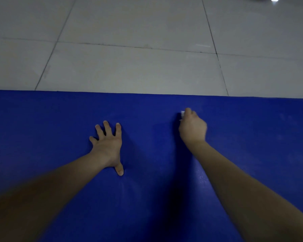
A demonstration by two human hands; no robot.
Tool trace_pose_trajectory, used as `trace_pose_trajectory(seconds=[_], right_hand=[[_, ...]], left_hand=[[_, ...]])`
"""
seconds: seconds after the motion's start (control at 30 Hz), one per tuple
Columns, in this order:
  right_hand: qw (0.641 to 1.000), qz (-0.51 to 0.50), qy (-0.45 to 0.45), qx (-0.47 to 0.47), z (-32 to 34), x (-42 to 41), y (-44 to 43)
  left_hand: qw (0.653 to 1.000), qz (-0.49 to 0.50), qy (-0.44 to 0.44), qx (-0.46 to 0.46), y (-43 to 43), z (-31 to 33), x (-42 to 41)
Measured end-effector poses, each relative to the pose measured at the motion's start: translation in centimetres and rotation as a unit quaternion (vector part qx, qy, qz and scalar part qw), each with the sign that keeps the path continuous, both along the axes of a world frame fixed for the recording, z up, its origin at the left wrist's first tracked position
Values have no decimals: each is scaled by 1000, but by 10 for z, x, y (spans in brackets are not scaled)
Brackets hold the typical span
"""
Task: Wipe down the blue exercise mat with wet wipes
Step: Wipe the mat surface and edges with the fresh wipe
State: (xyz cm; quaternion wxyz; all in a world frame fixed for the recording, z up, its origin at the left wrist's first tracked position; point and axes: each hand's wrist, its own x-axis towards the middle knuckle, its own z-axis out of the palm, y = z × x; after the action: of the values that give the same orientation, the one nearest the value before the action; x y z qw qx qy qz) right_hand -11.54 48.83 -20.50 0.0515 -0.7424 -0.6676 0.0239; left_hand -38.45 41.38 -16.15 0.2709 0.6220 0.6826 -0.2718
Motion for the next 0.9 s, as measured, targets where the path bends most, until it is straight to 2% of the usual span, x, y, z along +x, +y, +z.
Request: trace_pose_trajectory(seconds=[0.17, 0.33, 0.43, 0.57, 0.67, 0.8, 0.9], right_hand=[[996, 87, 11, -19, -1, -79, -5], [989, 144, 16, 35, -4, -67, -2], [993, 117, -5, 35, -3, -23, 8], [999, 1, -39, 15, 4, 59, 19], [997, -51, -60, -7, 4, 99, 21], [996, -76, -50, -2, -2, 85, 25], [999, -24, -18, 17, -9, 42, 26]], left_hand=[[1000, -4, 6, -2, 0, 3, 1], [1000, 1, 4, -2, -2, 6, 2], [1000, 4, -1, -1, -2, 7, 2], [1000, 6, -8, 2, -2, 8, 3], [1000, 6, -5, 3, -1, 7, 3], [1000, 4, -6, 2, 0, 7, 2], [1000, 2, -2, -1, 0, 6, 3]])
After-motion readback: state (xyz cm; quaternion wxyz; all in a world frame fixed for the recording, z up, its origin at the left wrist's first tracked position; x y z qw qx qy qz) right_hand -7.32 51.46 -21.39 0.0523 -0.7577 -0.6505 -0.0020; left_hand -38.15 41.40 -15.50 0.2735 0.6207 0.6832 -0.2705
